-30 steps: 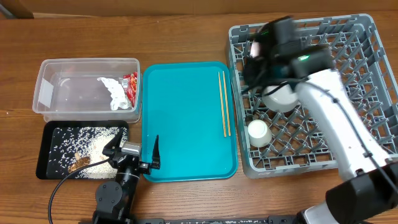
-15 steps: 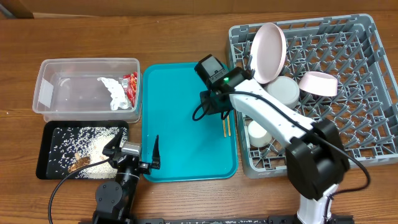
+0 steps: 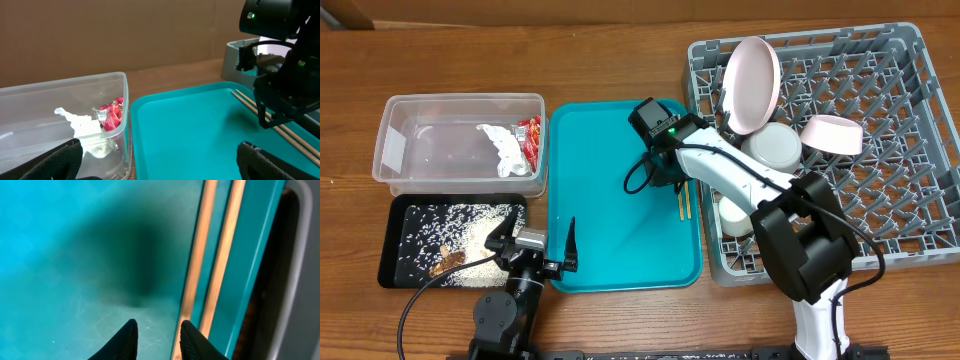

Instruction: Sort waste into correct bins and load items into the dishwasher

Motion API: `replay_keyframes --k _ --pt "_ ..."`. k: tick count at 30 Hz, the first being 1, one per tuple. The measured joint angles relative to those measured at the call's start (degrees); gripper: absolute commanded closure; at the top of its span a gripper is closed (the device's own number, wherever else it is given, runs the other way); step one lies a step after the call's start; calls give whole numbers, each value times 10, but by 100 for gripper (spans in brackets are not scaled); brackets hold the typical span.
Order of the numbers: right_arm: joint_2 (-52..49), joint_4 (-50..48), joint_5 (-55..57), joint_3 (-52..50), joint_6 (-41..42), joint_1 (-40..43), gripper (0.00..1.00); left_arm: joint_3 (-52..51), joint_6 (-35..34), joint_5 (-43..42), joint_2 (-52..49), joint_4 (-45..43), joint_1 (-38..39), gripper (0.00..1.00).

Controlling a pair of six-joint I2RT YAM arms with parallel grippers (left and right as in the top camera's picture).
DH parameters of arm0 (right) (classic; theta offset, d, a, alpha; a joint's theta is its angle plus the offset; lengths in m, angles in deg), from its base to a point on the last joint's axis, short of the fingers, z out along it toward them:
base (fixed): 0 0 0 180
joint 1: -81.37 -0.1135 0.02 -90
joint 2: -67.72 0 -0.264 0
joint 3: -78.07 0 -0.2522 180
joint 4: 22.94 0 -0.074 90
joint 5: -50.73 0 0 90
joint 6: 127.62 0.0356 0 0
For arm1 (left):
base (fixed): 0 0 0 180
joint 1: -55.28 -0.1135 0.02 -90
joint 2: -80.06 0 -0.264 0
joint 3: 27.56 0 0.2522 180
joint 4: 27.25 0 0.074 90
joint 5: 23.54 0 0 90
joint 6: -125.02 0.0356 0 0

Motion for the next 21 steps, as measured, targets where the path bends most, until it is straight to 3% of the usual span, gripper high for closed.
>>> replay_keyframes --k 11,12,15,21 --pt "-9 3 -9 0 0 11 64 0 0 0 0 0 0 0" --pt "-10 4 -9 0 0 12 65 0 0 0 0 0 0 0" --pt "-20 10 -11 0 1 12 95 0 0 0 0 0 0 0" --pt "-23 39 -34 6 -36 8 96 0 0 0 0 0 0 0"
